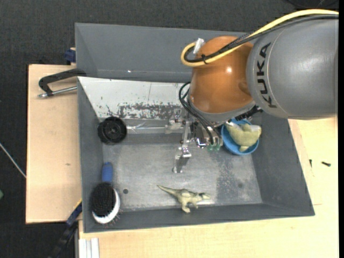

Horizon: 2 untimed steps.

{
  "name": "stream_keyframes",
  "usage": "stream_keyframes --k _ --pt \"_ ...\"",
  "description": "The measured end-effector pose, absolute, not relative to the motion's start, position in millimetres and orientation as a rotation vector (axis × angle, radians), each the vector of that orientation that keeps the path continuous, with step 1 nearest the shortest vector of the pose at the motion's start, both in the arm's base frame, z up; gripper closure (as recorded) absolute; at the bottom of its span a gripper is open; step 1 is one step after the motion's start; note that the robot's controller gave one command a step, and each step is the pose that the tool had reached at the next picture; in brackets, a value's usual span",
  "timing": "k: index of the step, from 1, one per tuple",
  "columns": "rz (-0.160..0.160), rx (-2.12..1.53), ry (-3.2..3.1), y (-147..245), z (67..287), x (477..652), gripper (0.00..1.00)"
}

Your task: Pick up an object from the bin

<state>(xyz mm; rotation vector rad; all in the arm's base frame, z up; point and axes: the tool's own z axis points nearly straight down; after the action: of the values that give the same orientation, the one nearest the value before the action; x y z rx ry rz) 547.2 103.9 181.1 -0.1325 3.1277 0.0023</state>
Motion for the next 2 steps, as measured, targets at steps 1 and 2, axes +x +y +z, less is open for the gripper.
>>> stream_keyframes --k 1,2 --pt "-0.005 -0.128 3.144 -6.8 94.7 546.2 0.00" --pt "-0.001 -0.081 3.127 -16.1 207.1 532.4 0.00"
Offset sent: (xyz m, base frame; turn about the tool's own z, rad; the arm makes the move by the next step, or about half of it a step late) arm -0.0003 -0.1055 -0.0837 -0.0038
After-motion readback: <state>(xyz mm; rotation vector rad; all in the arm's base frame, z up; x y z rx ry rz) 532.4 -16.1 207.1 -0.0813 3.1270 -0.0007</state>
